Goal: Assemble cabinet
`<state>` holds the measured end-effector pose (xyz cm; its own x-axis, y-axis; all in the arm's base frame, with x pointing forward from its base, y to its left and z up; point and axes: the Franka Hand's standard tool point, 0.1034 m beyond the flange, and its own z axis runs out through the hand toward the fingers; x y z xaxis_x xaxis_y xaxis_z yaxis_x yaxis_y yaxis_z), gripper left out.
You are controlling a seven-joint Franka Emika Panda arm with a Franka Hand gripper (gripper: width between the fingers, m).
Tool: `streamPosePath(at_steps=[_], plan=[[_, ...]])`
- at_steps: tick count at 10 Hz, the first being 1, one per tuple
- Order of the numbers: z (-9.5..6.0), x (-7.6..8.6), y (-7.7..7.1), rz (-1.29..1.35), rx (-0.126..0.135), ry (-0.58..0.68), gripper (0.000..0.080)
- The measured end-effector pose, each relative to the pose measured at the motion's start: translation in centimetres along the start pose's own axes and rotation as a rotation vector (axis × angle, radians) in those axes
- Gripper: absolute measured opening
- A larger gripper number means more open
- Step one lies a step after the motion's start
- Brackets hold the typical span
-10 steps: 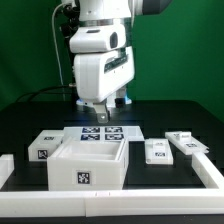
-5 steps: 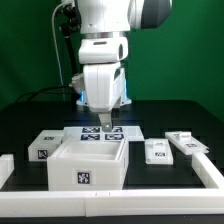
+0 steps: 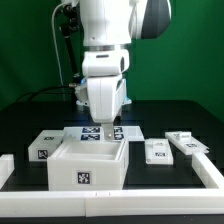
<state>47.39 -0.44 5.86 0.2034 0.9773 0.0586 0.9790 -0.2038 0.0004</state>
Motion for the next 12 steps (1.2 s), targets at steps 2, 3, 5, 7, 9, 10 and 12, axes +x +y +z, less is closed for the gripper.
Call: streamPosePath(at_steps=[2,3,5,7,9,10,12], plan=[[1.7,-0.3,-0.5,0.003,0.01,0.001,0.0798],[2.2,-0.6,-0.7,0.009,0.02,0.001,0.0798],[2.6,-0.8,-0.8,0.015,0.027,0.001,0.0798],[2.6,-0.9,-0.9,0.046,0.029,0.0,0.0798],[2.6,-0.9,-0.9,0.047,0.031,0.0,0.0541],[2.6,-0.9,-0.9,0.047,0.031,0.0,0.0541],[2.7,-0.9,-0.9,0.047,0.031,0.0,0.0202]])
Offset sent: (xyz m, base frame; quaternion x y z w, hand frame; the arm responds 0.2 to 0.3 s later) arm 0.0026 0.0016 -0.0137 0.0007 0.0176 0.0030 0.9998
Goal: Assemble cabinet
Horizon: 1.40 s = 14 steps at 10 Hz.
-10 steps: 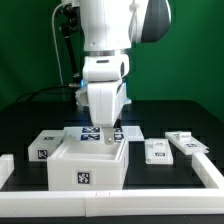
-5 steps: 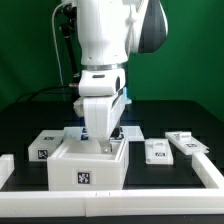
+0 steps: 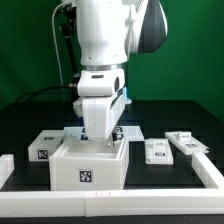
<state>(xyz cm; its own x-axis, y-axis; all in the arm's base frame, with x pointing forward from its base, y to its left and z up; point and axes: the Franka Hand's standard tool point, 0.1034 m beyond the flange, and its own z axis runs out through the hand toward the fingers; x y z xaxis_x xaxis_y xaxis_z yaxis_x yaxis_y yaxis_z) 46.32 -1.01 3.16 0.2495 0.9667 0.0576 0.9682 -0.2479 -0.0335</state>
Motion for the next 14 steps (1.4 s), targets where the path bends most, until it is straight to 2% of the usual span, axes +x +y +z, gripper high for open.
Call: streamPosePath(at_steps=[1,2,3,8,10,13,14], plan=[[0.0,0.0,0.0,0.0,0.0,0.0,0.0077],[0.0,0.0,0.0,0.002,0.0,0.0,0.0077],[0.0,-0.1,0.0,0.002,-0.001,0.0,0.0033],[0.0,-0.1,0.0,-0.011,0.0,-0.001,0.0033],[-0.1,-0.1,0.3,-0.16,-0.003,-0.015,0.0034],[0.0,1.3,0.1,-0.289,-0.016,-0.044,0.0034],[0.0,0.9,0.2,-0.279,-0.016,-0.045,0.0034]])
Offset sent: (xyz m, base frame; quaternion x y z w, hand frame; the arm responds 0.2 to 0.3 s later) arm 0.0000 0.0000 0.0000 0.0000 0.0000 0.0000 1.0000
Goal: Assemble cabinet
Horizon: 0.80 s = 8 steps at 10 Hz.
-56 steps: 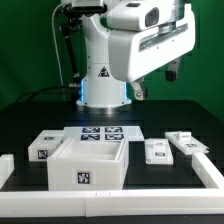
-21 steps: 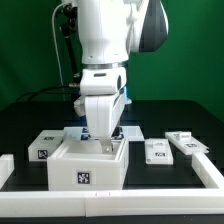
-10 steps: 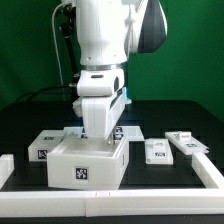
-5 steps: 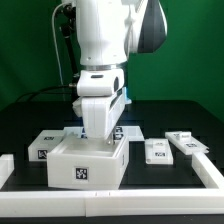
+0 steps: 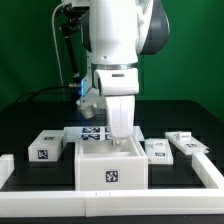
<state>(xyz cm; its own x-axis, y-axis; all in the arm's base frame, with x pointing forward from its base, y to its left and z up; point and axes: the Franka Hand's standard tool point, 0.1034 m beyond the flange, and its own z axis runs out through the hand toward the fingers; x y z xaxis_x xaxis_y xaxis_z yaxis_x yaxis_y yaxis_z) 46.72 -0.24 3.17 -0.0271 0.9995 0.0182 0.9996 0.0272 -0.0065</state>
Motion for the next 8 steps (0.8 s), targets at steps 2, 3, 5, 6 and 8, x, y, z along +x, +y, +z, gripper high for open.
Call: streamPosePath(at_steps=[2,3,5,6,8], plan=[[0.0,-0.1,0.0,0.002,0.0,0.0,0.0034],[0.0,-0.1,0.0,0.004,0.0,0.0,0.0034],[0.0,1.2,0.9,0.042,0.004,0.004,0.0034],[0.0,1.9,1.8,0.038,-0.005,0.008,0.0034],[0.0,3.4,2.9,0.054,-0.017,0.017,0.0034]])
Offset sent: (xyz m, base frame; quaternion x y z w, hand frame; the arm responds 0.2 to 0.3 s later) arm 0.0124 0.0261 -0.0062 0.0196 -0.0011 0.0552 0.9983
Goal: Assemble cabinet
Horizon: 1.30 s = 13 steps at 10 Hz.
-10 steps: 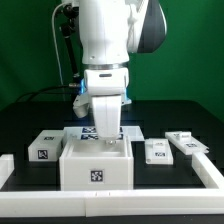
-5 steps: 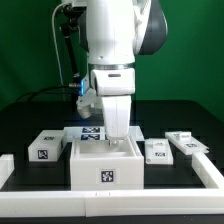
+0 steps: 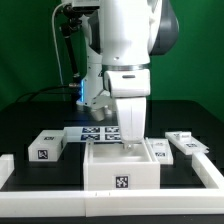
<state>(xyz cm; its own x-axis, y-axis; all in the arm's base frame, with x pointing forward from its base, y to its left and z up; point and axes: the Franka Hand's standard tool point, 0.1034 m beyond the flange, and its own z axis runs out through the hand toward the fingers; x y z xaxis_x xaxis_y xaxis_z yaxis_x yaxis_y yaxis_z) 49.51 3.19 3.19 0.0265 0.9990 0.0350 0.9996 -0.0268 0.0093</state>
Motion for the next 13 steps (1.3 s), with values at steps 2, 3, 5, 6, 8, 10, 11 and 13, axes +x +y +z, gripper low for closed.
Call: streamPosePath(at_steps=[2,3,5,6,8,10,11,13], plan=[[0.0,1.6,1.1,-0.01,-0.004,0.005,0.0034],[0.1,2.2,1.4,-0.005,-0.007,0.007,0.0034],[0.1,4.2,1.8,-0.005,-0.014,0.014,0.0034],[0.1,4.9,1.7,-0.018,-0.014,0.016,0.0034],[0.2,6.5,1.7,-0.02,-0.01,0.022,0.0034],[0.1,7.2,2.2,-0.018,0.003,0.023,0.0034],[0.1,7.2,2.2,-0.016,0.004,0.023,0.0034],[0.1,7.1,2.2,-0.013,0.006,0.023,0.0034]])
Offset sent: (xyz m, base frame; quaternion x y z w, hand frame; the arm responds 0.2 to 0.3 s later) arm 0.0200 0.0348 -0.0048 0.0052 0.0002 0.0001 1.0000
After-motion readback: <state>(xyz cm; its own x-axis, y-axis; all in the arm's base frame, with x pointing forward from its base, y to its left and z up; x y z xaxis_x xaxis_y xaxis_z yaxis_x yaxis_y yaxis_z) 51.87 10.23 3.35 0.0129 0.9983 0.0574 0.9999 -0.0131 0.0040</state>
